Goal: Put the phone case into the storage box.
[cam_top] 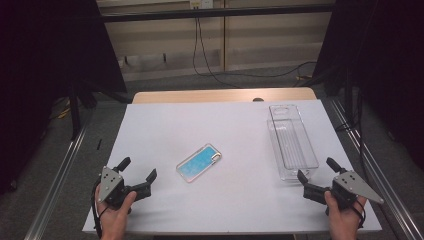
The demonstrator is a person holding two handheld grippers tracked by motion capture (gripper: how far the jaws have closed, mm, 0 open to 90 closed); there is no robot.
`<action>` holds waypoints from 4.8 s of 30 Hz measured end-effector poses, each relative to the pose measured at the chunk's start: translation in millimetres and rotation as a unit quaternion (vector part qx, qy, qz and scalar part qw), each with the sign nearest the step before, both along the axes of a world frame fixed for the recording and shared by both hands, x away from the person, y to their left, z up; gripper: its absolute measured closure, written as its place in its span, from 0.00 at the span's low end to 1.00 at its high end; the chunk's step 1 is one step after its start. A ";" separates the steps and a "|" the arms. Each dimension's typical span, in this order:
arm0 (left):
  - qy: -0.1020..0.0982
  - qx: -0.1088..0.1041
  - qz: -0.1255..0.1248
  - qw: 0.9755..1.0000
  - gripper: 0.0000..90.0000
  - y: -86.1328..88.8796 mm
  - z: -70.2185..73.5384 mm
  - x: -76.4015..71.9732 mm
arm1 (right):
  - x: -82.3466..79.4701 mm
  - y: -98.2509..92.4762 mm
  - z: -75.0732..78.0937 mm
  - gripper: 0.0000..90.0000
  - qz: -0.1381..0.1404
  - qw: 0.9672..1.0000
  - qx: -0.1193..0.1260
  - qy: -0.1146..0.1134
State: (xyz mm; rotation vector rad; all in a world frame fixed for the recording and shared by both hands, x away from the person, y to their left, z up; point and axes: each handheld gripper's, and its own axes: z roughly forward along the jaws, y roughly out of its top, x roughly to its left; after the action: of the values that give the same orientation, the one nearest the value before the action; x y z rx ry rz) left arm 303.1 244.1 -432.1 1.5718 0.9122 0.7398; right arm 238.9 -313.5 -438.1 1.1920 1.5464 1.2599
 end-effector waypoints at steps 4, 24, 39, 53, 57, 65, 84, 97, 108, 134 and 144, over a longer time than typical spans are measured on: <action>0.002 0.006 -0.001 1.000 0.04 -0.2 -0.3 1.4 | -0.2 0.1 -0.7 0.00 0.003 1.000 0.000 0.003; 0.019 0.008 -0.031 0.999 0.03 -2.8 0.7 1.2 | -0.7 5.8 0.1 0.00 0.018 1.000 0.004 0.005; 0.035 0.008 -0.077 0.996 0.05 -17.1 4.2 6.9 | -2.1 4.9 -0.2 0.00 0.018 1.000 0.007 0.006; 0.039 0.002 -0.132 0.990 0.05 -35.1 6.5 16.8 | -6.1 -0.4 1.3 0.00 0.006 1.000 0.012 0.000; 0.037 0.008 -0.145 0.989 0.04 -42.8 7.0 22.8 | -4.9 -0.7 0.7 0.00 0.006 1.000 0.011 0.003; 0.040 0.003 -0.159 0.986 0.03 -50.7 8.3 28.8 | -4.7 1.0 0.5 0.00 0.009 1.000 0.007 0.002; 0.016 0.007 -0.171 0.985 0.02 -71.6 12.5 48.3 | -4.7 2.0 0.8 0.00 0.013 1.000 0.008 0.003; 0.022 0.033 -0.160 0.986 0.03 -90.3 19.2 63.9 | -4.4 2.1 1.0 0.00 0.014 1.000 0.008 0.003; 0.051 0.057 -0.162 0.984 0.06 -99.6 18.4 83.9 | -4.5 1.5 1.1 0.00 0.014 1.000 0.009 0.004; 0.124 0.102 -0.207 0.965 0.05 -117.3 26.9 123.7 | -4.5 1.6 0.5 0.00 0.015 1.000 0.006 0.005; 0.157 0.151 -0.214 0.952 0.05 -118.2 29.2 128.0 | -4.6 1.4 0.6 0.00 0.013 1.000 0.007 0.006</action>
State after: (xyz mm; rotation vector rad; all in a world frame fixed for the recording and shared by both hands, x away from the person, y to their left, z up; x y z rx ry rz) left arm 431.1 125.9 -402.9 2.1142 0.6611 0.3327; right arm 234.3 -312.1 -437.5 1.1935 1.5684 1.2862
